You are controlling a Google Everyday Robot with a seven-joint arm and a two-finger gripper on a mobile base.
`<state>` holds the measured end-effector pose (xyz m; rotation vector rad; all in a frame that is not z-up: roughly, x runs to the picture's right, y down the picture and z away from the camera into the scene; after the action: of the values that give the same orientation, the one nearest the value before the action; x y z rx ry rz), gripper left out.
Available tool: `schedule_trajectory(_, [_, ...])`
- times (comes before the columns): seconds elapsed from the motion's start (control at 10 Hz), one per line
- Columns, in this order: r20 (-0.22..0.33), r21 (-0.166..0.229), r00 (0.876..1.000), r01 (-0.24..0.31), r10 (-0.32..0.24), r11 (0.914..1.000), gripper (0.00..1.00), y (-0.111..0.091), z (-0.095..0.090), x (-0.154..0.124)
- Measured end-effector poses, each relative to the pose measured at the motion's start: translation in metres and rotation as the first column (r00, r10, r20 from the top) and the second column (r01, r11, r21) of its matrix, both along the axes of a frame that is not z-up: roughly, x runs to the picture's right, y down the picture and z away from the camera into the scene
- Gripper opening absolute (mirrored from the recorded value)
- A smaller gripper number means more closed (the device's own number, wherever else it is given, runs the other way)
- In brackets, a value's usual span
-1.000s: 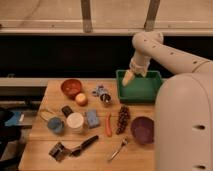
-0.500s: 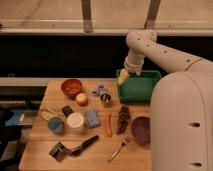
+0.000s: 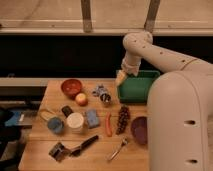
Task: Place towel in metal cup
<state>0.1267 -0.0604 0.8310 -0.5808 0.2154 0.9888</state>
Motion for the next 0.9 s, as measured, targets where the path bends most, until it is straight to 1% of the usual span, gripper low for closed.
schedule_trajectory(0.1, [0.016,0.008,1.000,0.018,-0.018,0.9998,0.80,-0.004,0.005,-0.017])
schedule_trajectory(0.2, [0.038,0.018,0.998,0.039,-0.040,0.9991,0.80,-0.010,0.012,-0.039])
schedule_trajectory(0.3, [0.061,0.031,0.997,0.047,-0.049,0.9984,0.80,-0.015,0.017,-0.056])
schedule_trajectory(0.4, [0.094,0.052,0.995,0.042,-0.046,0.9978,0.80,-0.020,0.022,-0.071])
schedule_trajectory(0.5, [0.154,0.096,0.988,0.013,-0.027,0.9953,0.80,-0.024,0.025,-0.085])
schedule_trajectory(0.6, [0.206,0.126,0.979,-0.021,-0.005,0.9918,0.80,-0.025,0.026,-0.092])
schedule_trajectory(0.7, [0.262,0.158,0.965,-0.066,0.023,0.9852,0.80,-0.026,0.027,-0.096])
schedule_trajectory(0.8, [0.291,0.173,0.956,-0.088,0.035,0.9809,0.80,-0.028,0.026,-0.101])
schedule_trajectory(0.9, [0.298,0.175,0.954,-0.092,0.036,0.9802,0.80,-0.028,0.027,-0.103])
